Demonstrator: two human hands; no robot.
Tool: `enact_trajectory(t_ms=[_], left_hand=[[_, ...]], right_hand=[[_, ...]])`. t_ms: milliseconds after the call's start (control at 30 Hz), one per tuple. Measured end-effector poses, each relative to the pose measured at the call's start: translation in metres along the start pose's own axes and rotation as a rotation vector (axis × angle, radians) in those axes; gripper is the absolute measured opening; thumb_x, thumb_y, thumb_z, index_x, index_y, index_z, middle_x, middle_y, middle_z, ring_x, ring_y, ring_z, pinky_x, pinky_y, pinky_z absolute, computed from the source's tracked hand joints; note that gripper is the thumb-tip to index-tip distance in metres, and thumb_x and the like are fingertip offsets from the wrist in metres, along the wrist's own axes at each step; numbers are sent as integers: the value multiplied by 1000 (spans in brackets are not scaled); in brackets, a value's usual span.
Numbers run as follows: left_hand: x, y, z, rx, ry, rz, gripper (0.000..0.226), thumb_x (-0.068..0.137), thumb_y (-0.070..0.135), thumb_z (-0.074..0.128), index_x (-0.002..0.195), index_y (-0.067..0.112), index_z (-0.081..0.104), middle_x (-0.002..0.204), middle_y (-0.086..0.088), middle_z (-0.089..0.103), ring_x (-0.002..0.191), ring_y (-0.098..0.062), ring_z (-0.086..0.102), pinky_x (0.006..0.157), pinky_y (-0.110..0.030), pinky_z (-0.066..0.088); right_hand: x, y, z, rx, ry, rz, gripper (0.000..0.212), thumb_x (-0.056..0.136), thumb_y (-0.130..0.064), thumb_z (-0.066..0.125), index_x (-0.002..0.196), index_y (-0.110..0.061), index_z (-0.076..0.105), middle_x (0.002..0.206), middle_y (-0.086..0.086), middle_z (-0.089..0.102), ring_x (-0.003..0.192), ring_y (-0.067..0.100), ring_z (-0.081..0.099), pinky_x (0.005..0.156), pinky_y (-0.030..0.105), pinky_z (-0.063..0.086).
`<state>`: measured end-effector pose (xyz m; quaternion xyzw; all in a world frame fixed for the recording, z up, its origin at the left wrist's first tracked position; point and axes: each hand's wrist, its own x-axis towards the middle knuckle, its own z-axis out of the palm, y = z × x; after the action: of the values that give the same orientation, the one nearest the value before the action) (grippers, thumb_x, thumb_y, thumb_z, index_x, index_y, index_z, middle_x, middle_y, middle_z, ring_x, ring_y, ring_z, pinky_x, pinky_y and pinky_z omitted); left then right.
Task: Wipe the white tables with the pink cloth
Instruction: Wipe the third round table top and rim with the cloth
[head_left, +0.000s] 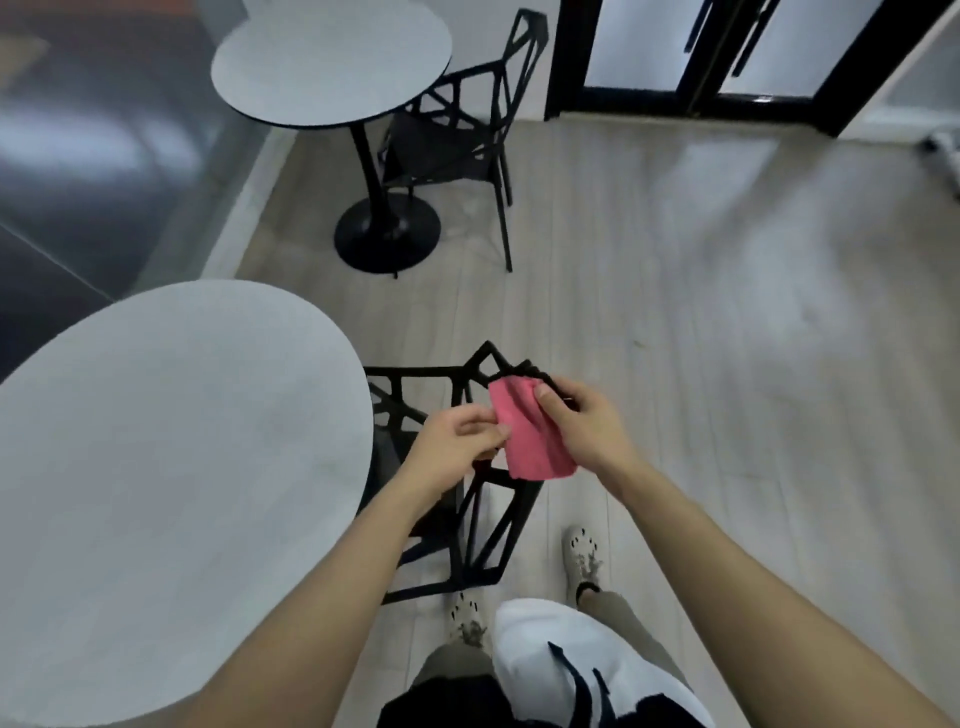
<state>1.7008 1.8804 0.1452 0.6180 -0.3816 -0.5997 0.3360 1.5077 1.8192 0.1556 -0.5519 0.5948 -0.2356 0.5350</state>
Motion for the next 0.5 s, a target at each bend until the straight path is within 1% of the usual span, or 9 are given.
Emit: enact_trajectory(t_ms=[67,133,200,267,300,333,400,433,500], left_hand=[[8,18,20,47,70,50,13,104,17,71,114,18,79,106,0,81,102,-14,78,92,-27,62],[21,34,40,181,147,91,10,104,17,66,107,18,75,103,-2,77,93,-9,71,83,-24,57],[37,48,61,324,179,123,9,106,18,60,101,17,68,97,-6,71,86,-13,62,78,-32,49],[54,63,83,459,166,173,10,110,25,55,102,23,61,96,-1,70,85,-15,63,75,-36,49],[62,69,96,545,145,211,9,112,29,52,106,26,59,97,1,71,86,-15,66,75,-38,51],[71,76,109,648,120,259,9,113,32,49,108,28,55,93,1,70,84,-17,67,73,-40,53],[93,85,134,881,79,345,7,114,32,45,108,29,47,83,2,66,73,-20,64,67,-44,51],[105,88,146,977,80,366,6,115,30,44,109,29,45,83,2,65,71,-22,62,64,-46,49],[130,91,162,1076,100,368,3,114,27,44,111,26,43,90,-1,67,75,-27,59,65,-43,43]], right_hand=[[1,7,-25,52,47,35,21,109,-38,63,120,-30,78,107,-8,80,104,17,75,88,36,60],[7,13,-49,76,75,59,12,105,-28,67,113,-27,76,106,-6,79,105,19,75,92,38,61],[14,20,-75,88,85,69,12,101,-21,71,109,-29,72,107,-7,77,104,16,74,100,42,60],[21,28,-105,21,63,63,19,101,-20,70,119,-27,68,113,-7,74,100,9,71,94,32,59],[23,34,-122,-56,38,57,27,102,-21,69,128,-25,65,119,-6,72,100,7,69,87,25,56],[25,40,-140,-142,16,42,35,103,-23,68,137,-23,62,127,-5,69,104,8,68,85,23,53],[34,59,-178,-369,-23,0,44,105,-29,63,148,-20,56,142,-2,63,119,14,66,97,32,53],[40,69,-197,-517,-59,-24,46,107,-31,60,151,-19,54,148,1,59,126,19,64,104,37,52],[53,86,-235,-805,-165,-47,47,110,-30,53,154,-16,51,155,4,53,133,29,60,107,42,50]])
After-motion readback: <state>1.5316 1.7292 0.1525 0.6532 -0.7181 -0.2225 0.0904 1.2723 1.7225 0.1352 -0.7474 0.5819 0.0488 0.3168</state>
